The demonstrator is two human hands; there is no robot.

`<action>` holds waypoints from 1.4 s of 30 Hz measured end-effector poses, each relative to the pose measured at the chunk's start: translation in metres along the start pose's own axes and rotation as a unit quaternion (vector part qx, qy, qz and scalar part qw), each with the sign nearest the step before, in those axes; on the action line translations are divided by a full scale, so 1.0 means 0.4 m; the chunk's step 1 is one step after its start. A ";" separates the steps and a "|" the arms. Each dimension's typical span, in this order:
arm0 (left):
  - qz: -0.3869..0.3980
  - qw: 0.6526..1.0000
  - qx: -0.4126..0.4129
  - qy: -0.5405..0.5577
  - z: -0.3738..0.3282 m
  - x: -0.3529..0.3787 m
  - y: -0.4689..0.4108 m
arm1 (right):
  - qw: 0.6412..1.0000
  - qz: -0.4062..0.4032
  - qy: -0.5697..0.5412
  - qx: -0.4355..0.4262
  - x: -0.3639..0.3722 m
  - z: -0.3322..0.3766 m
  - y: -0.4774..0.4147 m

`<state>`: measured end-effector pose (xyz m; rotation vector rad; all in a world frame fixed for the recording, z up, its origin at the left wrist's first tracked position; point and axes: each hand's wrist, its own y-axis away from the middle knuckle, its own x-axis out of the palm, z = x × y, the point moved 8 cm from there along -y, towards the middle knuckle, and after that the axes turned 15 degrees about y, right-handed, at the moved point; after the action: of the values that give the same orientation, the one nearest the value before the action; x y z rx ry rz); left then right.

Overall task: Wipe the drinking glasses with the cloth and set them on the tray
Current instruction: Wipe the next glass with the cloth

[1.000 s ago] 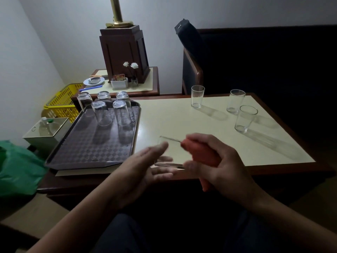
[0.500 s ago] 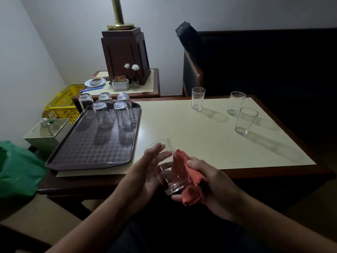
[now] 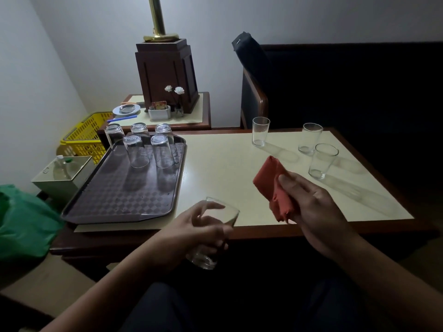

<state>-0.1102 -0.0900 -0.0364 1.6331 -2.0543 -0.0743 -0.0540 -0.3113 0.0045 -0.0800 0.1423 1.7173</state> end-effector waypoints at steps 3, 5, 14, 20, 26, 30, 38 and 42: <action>0.038 0.982 0.071 -0.171 -0.037 0.021 0.010 | 0.977 0.081 0.159 -0.115 0.045 0.042 0.040; 0.039 0.986 0.078 -0.139 -0.037 0.027 0.009 | 0.916 0.156 0.320 -0.184 0.101 0.032 0.067; -0.054 0.856 0.181 -0.481 -0.057 0.047 0.024 | 0.899 0.233 0.344 -0.142 0.141 -0.023 0.082; 0.027 0.979 0.055 -0.195 -0.055 0.025 0.031 | 0.958 0.196 0.182 -0.106 0.130 -0.017 0.066; 0.058 0.981 0.041 -0.181 -0.048 0.009 0.016 | 0.970 0.163 0.154 -0.095 0.105 -0.006 0.053; 0.016 0.702 0.335 -0.628 -0.082 0.039 0.020 | 0.976 0.194 0.087 0.044 0.145 -0.097 0.048; -0.199 0.890 0.196 -0.361 -0.119 -0.176 -0.011 | 0.987 0.091 -0.046 0.127 0.130 -0.102 -0.038; -0.223 0.972 0.030 0.072 -0.080 -0.319 -0.043 | 0.990 0.053 -0.024 0.127 0.130 -0.116 -0.109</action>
<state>-0.0624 0.0318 -0.0596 2.0463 -1.5660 -0.0459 -0.0201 -0.2604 -0.0505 0.1595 0.3332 1.7918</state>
